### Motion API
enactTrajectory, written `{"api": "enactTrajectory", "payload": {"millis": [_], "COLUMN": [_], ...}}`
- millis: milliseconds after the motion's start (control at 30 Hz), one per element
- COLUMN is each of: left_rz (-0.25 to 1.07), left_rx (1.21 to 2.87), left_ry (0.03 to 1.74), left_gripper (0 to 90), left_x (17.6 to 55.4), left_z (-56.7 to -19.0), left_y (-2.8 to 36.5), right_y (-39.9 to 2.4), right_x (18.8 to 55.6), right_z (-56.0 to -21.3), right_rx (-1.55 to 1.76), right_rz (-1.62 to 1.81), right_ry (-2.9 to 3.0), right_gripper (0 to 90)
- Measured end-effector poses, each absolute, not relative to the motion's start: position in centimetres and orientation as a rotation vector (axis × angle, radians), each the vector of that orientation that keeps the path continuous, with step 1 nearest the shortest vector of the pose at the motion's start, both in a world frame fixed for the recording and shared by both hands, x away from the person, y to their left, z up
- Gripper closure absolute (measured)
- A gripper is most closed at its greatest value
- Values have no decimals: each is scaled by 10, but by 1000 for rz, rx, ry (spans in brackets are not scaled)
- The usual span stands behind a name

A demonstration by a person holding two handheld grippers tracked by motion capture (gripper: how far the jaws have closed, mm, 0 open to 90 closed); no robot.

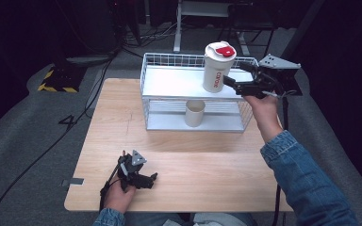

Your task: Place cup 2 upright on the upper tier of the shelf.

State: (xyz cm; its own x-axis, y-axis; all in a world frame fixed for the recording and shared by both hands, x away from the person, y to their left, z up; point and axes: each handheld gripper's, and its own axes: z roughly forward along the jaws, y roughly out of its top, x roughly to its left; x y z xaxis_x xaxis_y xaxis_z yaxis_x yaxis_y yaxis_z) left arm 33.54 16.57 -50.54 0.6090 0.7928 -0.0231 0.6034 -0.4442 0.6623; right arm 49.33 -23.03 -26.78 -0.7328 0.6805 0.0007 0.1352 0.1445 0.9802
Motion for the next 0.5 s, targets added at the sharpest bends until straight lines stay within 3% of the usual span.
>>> {"api": "enactTrajectory", "payload": {"millis": [500], "left_rz": [381], "left_rx": [2193], "left_ry": [1101], "left_gripper": [1], "left_x": [336], "left_z": [-505], "left_y": [165], "right_y": [-263], "right_x": [457], "right_z": [-274], "right_rx": [777], "right_rz": [1595], "right_ry": [2061], "right_gripper": [59]}}
